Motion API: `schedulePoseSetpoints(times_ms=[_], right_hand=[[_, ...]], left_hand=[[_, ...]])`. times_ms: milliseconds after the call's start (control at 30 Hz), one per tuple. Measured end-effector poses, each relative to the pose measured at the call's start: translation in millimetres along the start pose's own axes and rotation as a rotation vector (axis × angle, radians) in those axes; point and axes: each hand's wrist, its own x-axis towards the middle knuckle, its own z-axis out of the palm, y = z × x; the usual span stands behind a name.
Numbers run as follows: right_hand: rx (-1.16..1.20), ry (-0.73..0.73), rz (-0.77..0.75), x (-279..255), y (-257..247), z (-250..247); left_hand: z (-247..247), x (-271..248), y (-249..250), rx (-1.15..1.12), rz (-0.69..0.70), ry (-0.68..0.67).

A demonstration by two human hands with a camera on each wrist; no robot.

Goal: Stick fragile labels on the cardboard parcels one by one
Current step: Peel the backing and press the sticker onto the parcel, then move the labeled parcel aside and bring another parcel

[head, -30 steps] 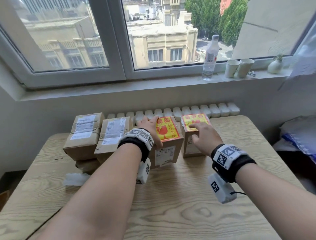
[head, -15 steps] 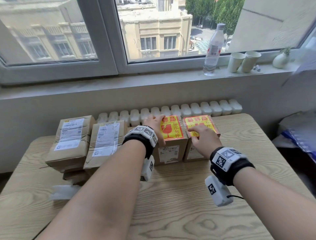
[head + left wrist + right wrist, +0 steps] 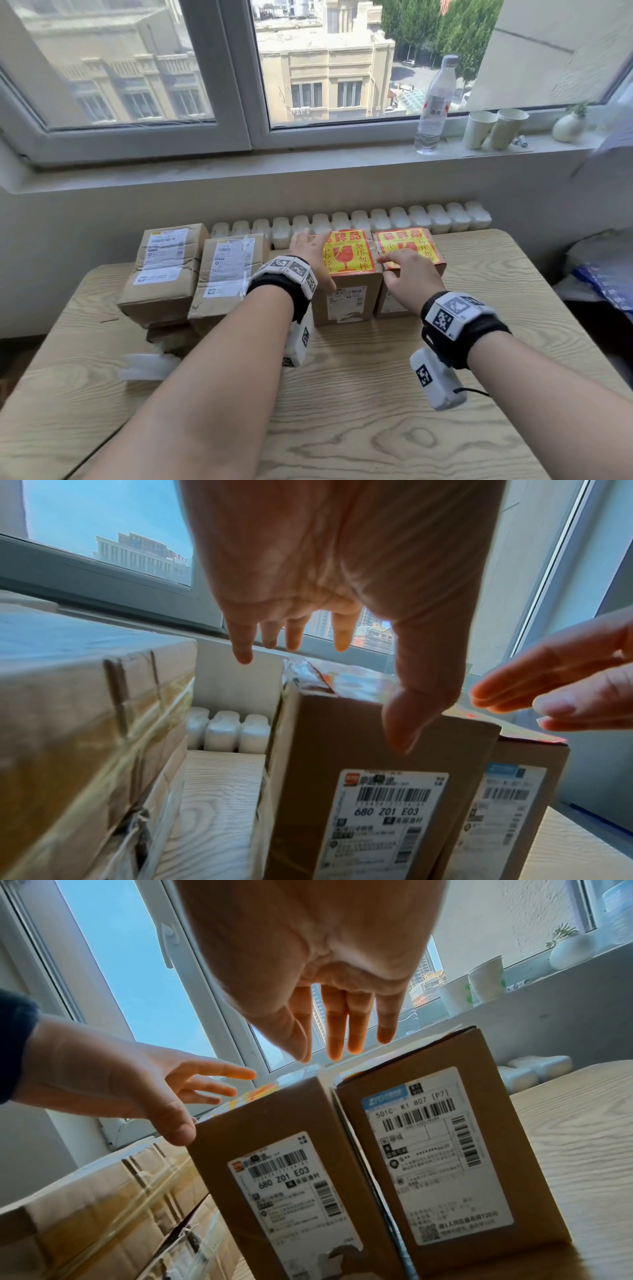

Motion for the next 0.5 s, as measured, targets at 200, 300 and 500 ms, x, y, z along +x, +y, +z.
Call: schedulePoseSetpoints(times_ms=[200, 300, 500], right_hand=[[0.027, 0.03, -0.094, -21, -23, 4], [0.043, 0.007, -0.161, -29, -44, 9], [0.074, -0.062, -0.229, -33, -88, 30]], left_hand=[[-9, -45, -19, -0.06, -0.044, 0.117], [-17, -67, -40, -0.071, -0.124, 0.151], [-36, -89, -94, -0.118, -0.24, 0.222]])
